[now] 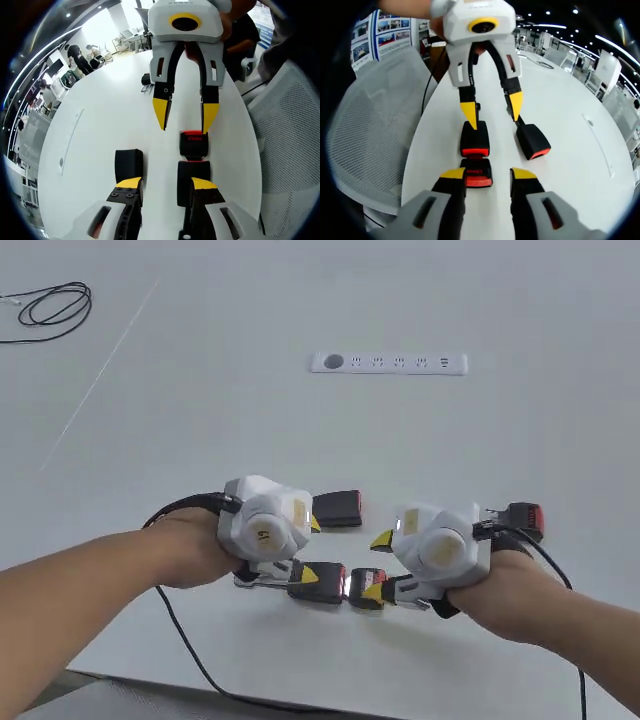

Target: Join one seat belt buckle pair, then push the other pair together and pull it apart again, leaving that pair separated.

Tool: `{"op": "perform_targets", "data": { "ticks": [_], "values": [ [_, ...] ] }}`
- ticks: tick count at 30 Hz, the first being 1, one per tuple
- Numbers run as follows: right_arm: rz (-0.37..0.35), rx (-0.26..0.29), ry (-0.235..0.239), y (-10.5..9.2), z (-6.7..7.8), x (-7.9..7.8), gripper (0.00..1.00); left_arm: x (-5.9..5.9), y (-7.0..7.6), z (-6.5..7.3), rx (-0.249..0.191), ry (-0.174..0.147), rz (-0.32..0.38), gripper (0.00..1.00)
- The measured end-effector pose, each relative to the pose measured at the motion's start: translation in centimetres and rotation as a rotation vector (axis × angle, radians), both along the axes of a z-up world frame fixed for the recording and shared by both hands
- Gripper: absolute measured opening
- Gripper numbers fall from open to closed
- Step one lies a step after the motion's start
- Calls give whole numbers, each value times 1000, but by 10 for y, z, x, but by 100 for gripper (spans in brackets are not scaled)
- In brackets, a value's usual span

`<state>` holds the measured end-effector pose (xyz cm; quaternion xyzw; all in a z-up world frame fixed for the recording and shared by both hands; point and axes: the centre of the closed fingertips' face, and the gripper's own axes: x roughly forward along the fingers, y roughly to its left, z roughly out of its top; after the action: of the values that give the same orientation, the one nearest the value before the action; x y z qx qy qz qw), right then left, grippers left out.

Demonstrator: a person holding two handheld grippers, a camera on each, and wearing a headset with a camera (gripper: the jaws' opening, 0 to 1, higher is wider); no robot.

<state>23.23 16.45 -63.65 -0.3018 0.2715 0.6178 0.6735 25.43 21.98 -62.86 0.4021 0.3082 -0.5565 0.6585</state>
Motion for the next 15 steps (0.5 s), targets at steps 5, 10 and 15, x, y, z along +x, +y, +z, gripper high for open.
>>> {"op": "perform_targets", "data": {
  "ticks": [5, 10, 15],
  "values": [
    [-25, -18, -20, -20, 0, 16, 33, 15, -2, -3, 1, -6, 14, 39],
    [-53, -52, -36, -45, -5, 30, 33, 33, 2, -12, 29, -1, 22, 40],
    [-89, -98, -71, -79, -9, 47, 28, 47, 5, -14, 35, 0, 34, 41]
  ]
}}
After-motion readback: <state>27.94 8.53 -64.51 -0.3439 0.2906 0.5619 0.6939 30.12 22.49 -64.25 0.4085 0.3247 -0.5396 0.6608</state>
